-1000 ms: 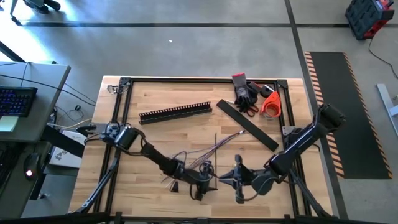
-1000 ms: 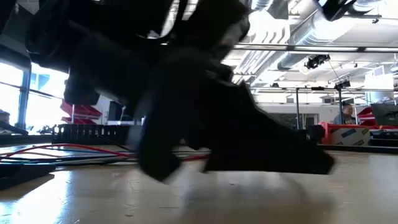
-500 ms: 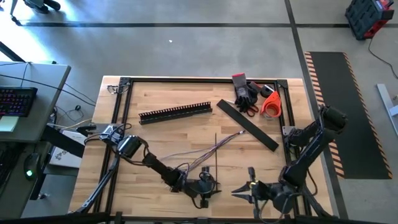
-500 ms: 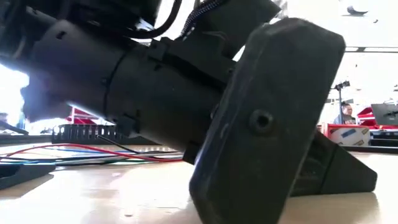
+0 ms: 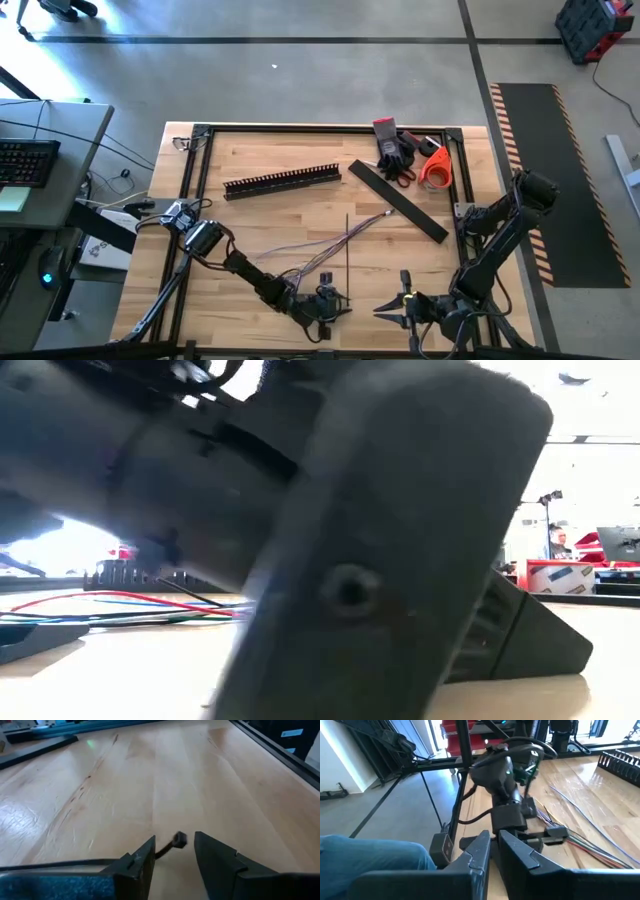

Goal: Ziptie cables
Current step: Wrap the colored cables together using a zip tie

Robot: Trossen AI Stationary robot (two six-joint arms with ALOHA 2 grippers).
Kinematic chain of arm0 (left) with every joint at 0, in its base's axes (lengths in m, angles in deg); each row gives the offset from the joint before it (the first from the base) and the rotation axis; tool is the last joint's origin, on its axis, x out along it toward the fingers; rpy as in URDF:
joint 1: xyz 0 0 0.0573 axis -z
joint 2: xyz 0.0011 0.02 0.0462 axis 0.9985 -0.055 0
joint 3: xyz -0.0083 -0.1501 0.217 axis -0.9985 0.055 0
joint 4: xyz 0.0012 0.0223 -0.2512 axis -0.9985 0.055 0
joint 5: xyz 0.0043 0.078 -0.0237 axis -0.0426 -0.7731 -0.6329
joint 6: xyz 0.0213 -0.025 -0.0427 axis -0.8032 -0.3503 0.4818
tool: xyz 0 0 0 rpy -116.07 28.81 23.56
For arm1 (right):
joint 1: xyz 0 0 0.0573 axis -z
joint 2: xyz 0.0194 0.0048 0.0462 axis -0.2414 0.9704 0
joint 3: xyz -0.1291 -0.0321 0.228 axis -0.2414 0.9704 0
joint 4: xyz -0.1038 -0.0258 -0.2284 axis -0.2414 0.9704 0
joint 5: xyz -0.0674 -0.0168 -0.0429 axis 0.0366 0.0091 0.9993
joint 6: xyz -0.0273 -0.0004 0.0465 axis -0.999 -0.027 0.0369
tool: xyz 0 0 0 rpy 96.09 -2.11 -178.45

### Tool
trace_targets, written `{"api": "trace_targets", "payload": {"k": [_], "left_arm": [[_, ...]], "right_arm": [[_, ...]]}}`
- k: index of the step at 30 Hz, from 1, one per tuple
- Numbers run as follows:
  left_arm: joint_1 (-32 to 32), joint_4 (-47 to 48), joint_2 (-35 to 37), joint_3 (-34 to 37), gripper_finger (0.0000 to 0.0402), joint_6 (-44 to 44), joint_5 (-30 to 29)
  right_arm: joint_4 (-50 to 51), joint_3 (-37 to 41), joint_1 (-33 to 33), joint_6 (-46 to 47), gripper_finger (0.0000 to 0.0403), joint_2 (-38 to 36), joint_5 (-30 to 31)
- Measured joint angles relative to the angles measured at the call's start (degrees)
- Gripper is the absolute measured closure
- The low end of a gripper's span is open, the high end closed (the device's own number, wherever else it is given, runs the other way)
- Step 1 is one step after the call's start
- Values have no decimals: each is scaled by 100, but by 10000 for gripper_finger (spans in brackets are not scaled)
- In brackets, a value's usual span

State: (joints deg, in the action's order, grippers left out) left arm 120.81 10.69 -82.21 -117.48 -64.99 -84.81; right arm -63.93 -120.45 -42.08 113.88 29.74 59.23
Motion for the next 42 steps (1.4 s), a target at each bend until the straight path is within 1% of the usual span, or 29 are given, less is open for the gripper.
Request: {"api": "trace_targets", "payload": {"k": [3,7,10,15,21,29,33,35,38,42], "left_arm": [[-3,57,42,7,283,6,-3],[2,60,42,11,264,39,-24],[20,161,42,5,261,186,-92],[76,315,39,7,289,209,-389],[80,569,48,-7,332,519,-412],[78,488,35,8,351,469,-624],[62,112,23,42,383,570,-743],[43,-90,31,44,396,569,-663],[43,-368,78,48,395,604,-535],[51,-427,270,42,399,875,-294]], "right_arm": [[-2,0,2,15,377,0,-8],[-19,0,0,48,377,0,-60],[-32,0,0,48,377,0,-69],[-41,0,1,39,377,0,-106],[-43,0,1,51,377,0,-171],[-43,0,0,52,377,0,-187],[-45,0,0,54,377,0,-187],[-43,-1,2,52,377,7,-254],[-28,-2,19,52,377,100,-342],[22,-2,143,2,369,516,-345]]}}
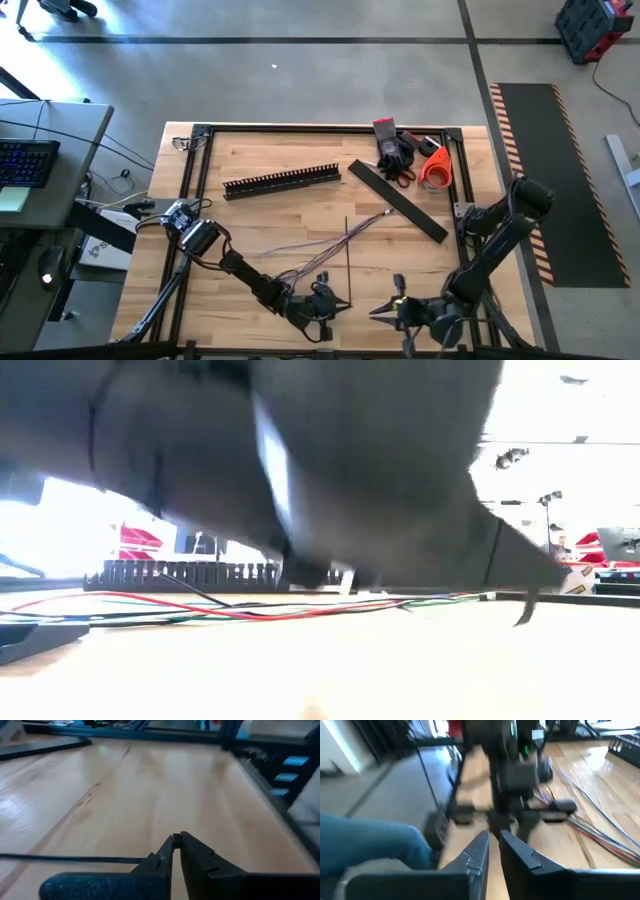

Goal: Ziptie cables
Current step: Wrap the colored cables together using a zip tie

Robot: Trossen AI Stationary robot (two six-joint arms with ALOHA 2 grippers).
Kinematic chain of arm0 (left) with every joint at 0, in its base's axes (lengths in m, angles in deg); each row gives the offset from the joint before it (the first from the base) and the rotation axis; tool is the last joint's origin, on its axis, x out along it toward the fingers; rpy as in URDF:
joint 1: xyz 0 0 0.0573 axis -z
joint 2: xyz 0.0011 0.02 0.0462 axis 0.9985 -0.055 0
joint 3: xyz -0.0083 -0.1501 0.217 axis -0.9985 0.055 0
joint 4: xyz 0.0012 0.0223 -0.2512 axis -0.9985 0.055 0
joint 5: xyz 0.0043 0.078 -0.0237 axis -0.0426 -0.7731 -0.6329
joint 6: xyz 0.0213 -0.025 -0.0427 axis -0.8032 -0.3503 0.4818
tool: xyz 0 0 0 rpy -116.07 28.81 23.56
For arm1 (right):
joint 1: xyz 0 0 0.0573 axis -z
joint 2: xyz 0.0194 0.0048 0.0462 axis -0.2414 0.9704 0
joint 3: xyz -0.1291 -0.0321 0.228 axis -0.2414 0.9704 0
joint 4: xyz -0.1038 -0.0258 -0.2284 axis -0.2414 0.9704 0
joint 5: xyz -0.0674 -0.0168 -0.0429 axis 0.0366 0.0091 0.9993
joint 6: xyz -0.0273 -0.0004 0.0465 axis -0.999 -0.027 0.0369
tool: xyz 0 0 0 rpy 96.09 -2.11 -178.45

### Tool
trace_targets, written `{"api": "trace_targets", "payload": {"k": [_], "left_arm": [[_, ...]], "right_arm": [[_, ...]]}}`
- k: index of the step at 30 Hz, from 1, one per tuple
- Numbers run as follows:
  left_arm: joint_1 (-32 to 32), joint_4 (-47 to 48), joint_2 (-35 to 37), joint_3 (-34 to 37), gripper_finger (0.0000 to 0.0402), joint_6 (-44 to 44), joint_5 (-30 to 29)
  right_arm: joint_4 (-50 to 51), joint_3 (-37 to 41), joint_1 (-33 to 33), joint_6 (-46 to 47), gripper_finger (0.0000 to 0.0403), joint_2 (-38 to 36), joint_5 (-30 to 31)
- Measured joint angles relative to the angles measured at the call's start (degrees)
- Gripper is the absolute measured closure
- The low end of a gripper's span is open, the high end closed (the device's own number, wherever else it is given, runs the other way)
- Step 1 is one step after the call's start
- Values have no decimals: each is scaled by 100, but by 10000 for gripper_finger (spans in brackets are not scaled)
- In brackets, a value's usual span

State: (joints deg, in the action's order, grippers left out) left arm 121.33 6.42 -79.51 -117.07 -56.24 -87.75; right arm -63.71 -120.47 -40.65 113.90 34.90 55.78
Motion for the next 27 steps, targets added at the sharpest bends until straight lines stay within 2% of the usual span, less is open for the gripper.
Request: {"api": "trace_targets", "payload": {"k": [9,13,19,27], "left_arm": [[-7,-55,180,-11,400,380,301],[-7,-40,180,-11,400,445,308],[-7,-13,183,-11,401,509,315],[-11,59,191,-20,401,641,418]], "right_arm": [[-200,0,376,-450,288,1346,-193],[-489,0,500,-596,273,1752,-459],[-1181,0,679,-772,288,2152,-432],[-1219,0,752,-758,355,2187,-292]]}}
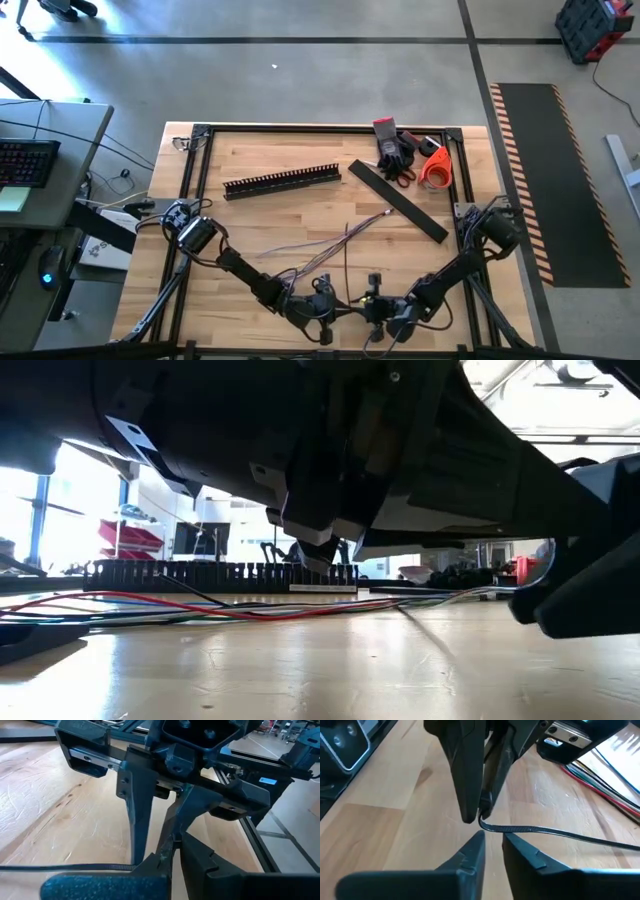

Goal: Ziptie cables
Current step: Wrap the colored cables together using a zip tie

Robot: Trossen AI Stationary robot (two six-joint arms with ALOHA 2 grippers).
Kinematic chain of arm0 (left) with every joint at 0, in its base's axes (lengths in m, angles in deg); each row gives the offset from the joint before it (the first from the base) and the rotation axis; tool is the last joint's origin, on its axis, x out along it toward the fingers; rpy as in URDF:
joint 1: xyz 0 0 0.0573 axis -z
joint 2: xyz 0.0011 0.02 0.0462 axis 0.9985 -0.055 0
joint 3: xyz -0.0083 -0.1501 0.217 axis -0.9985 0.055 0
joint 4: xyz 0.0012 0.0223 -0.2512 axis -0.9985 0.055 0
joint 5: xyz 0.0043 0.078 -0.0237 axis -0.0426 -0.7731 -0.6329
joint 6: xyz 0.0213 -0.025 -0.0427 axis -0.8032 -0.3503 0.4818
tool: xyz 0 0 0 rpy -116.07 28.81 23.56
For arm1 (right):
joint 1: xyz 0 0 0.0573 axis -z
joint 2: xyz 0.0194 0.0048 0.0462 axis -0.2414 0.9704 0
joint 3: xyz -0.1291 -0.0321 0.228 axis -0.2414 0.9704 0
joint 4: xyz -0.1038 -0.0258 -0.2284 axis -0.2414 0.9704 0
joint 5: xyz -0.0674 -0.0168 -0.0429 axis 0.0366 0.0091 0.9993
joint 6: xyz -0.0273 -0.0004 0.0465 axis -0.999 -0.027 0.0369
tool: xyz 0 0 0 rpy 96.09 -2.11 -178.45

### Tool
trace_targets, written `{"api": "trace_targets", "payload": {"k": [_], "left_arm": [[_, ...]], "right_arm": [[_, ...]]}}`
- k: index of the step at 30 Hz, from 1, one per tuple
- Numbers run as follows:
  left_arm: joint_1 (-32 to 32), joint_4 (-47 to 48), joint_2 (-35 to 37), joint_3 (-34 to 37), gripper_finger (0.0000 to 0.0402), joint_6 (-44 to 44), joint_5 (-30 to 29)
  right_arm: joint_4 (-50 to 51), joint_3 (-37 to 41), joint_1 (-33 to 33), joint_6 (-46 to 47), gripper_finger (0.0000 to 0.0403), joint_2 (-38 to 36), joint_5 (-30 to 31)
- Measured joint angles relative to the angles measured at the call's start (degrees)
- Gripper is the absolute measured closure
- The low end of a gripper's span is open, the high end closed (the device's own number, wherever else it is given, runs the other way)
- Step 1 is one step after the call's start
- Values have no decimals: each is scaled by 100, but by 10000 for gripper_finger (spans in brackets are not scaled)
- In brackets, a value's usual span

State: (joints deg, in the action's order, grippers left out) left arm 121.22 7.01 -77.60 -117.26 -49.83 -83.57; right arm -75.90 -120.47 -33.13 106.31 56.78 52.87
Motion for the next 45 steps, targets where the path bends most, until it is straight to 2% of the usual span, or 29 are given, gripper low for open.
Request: {"api": "trace_targets", "payload": {"k": [5,13,15,18,25,27,32,39,42,45], "left_arm": [[2,4,4,-2,401,0,5],[2,17,9,-9,401,9,2],[2,18,9,-7,401,9,0],[2,17,9,-7,401,9,3],[2,11,9,-7,401,11,-15],[4,17,9,-9,401,10,-15],[28,42,9,-7,400,-5,-15],[26,120,9,-8,370,-52,-74],[26,212,9,-7,372,-51,-103],[48,383,95,0,385,-58,-164]], "right_arm": [[-169,2,-26,-262,362,0,-49],[-486,4,-30,-604,289,0,-69],[-485,4,-15,-520,282,0,-86],[-485,4,-17,-534,295,0,-86],[-483,4,-17,-544,389,0,-88],[-483,4,-17,-537,398,0,-92],[-462,4,-19,-287,402,-2,-190],[-423,4,-19,-230,399,-11,-182],[-270,4,-19,-241,385,-11,-167],[-121,4,-23,-99,353,-11,-167]]}}
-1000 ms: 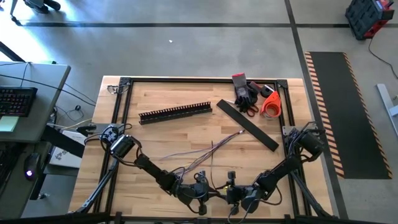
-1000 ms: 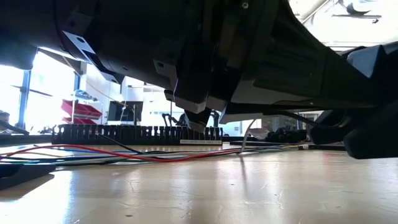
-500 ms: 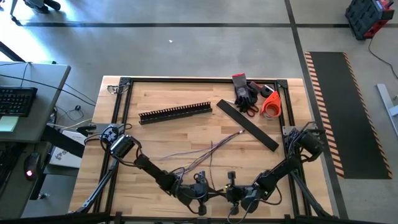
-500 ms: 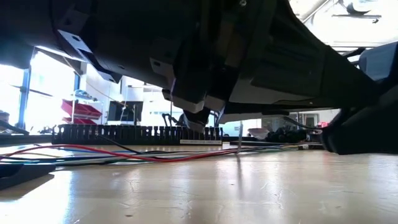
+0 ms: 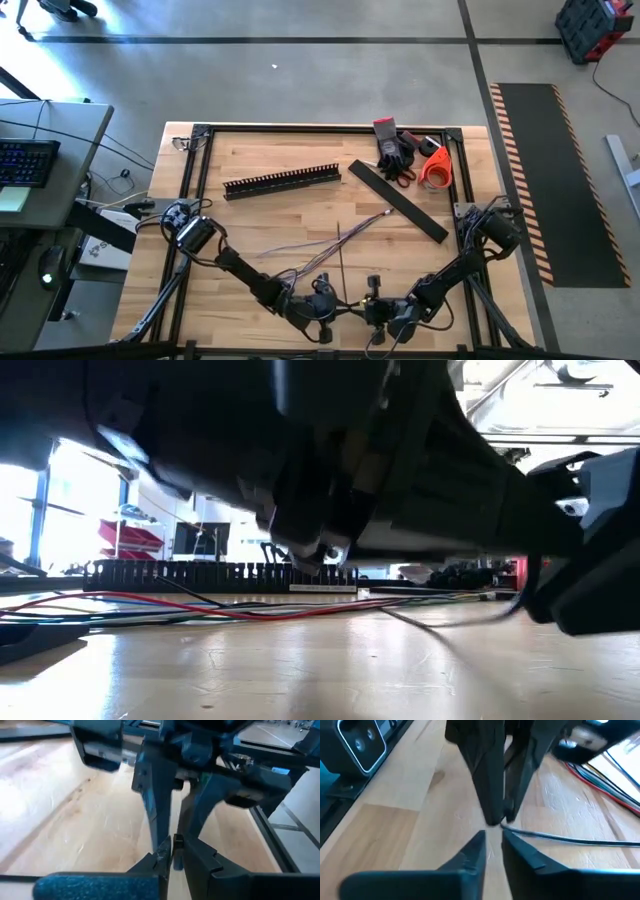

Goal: Ziptie cables
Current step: Wrap the colored cables together using a zip tie

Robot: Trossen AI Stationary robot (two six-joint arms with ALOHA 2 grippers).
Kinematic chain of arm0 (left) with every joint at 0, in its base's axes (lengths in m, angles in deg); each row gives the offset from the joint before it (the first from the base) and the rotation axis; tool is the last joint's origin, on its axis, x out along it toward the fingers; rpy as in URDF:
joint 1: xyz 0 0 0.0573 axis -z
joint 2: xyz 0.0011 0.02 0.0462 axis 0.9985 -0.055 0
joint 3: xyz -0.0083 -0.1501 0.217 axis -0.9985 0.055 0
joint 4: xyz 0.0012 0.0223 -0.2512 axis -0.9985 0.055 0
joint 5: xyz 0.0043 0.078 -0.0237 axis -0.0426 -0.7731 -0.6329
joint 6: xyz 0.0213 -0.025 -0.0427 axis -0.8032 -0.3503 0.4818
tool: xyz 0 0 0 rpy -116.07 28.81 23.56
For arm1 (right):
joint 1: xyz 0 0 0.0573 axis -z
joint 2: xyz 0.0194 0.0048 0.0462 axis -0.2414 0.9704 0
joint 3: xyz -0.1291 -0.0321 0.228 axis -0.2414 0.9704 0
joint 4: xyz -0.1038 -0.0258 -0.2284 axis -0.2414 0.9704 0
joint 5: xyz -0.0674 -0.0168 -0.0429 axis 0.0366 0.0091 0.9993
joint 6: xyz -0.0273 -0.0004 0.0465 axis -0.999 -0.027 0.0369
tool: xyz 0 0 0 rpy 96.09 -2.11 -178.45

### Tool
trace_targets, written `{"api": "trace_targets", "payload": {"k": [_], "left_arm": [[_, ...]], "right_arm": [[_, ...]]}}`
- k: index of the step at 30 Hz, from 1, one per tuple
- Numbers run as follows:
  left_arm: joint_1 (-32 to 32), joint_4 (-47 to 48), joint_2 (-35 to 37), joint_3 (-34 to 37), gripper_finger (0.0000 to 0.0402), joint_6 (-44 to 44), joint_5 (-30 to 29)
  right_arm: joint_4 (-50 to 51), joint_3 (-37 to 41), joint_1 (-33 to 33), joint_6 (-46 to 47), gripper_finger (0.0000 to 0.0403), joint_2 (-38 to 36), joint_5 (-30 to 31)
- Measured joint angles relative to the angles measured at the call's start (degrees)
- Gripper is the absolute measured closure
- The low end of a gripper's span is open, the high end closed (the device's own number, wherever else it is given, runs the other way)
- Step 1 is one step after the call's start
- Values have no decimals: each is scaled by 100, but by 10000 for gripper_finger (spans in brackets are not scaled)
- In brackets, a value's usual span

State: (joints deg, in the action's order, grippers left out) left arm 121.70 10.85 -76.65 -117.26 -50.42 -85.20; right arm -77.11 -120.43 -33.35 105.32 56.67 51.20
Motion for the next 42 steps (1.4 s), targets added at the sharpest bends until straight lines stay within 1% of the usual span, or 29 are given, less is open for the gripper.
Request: {"api": "trace_targets", "payload": {"k": [3,6,8,11,14,19,22,25,29,33,37,39,40,42], "left_arm": [[34,444,288,-2,397,-128,-141],[78,1024,620,-4,399,-195,-324],[96,1282,782,-4,398,-210,-405],[134,1399,944,-7,398,-266,-473],[162,1439,985,-7,398,-298,-474],[175,1433,987,-7,399,-297,-474],[175,1483,987,-7,399,-270,-497],[175,1494,987,-7,399,-265,-507],[175,1494,987,-7,399,-263,-507],[175,1497,987,-7,399,-255,-509],[200,1506,987,-7,399,-254,-543],[234,1512,987,-7,399,-273,-666],[259,1504,987,-7,398,-341,-752],[317,1488,987,-7,391,-598,-841]], "right_arm": [[5,-2,1,107,307,0,3],[20,-2,1,99,262,0,59],[23,-2,12,63,241,0,159],[3,-2,19,92,227,0,540],[-166,-2,19,-197,227,0,791],[-806,-2,15,-1093,239,0,1042],[-1082,-2,23,-1551,243,0,1071],[-1101,-4,66,-1647,245,0,1078],[-1103,-4,145,-1555,252,0,1050],[-1107,-4,209,-1442,288,0,994],[-1111,-4,246,-1325,351,0,651],[-1087,-4,246,-1192,386,0,551],[-1070,-4,246,-1113,394,0,551],[-1040,-4,262,-797,397,0,517]]}}
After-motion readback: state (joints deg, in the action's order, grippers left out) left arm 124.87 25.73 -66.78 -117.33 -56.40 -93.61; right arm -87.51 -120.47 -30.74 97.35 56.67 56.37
